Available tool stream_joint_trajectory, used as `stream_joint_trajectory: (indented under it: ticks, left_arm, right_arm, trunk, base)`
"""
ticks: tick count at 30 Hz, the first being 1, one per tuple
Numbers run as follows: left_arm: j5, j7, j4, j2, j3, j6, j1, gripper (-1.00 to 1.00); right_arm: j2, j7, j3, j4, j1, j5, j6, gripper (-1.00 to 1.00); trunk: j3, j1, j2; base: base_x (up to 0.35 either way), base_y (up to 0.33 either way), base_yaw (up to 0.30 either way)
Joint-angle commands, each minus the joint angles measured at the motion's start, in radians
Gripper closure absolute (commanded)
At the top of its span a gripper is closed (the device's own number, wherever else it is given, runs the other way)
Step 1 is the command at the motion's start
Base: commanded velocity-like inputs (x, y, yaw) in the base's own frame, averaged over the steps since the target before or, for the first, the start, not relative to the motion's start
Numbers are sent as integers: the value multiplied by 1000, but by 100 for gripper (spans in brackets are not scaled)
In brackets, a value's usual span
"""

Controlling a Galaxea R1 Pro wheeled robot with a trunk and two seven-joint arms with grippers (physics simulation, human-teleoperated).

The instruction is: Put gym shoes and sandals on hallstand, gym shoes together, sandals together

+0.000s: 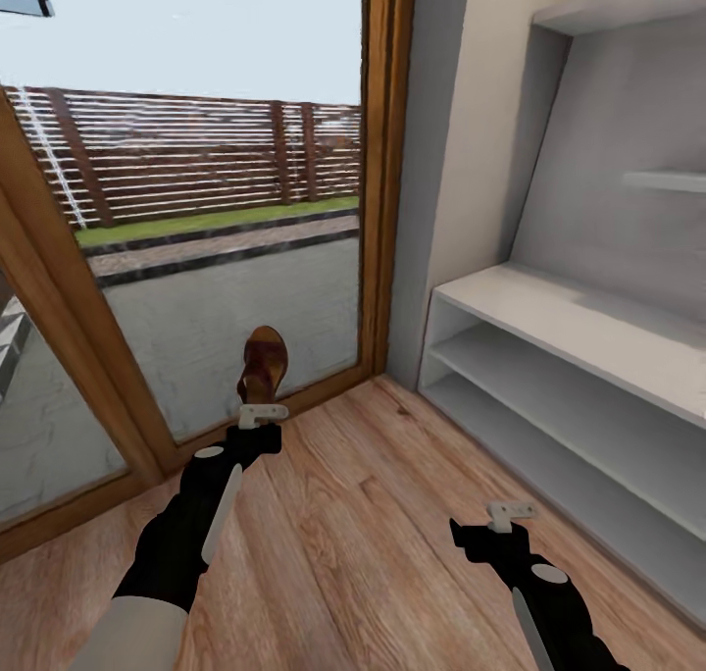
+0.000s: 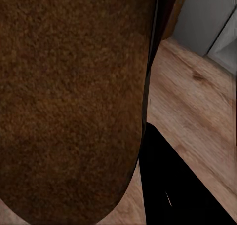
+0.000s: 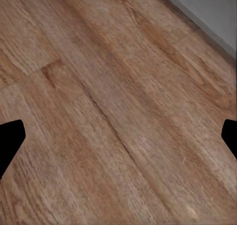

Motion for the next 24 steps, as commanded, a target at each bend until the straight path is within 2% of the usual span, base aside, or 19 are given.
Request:
stream_joint_trajectory:
  ticks: [1,15,24]
  left_arm:
    - [-4,-6,-1,0,1,6,0,100]
    - [-4,-5,-1,0,1,6,0,100]
    - [-4,-5,-1,0,-1,7,0,100]
  right_arm:
    - [0,0,0,-1,-1,0,6,-100]
    - [0,0,0,-2,-1,-1,6,-100]
    - [0,0,0,-2,-1,-1,6,-100]
  trunk:
    - [-1,0,0]
    - [-1,0,0]
    - [-1,0,0]
  base:
    - [44,70,-291]
    - [6,13,-291]
    - [0,192,-291]
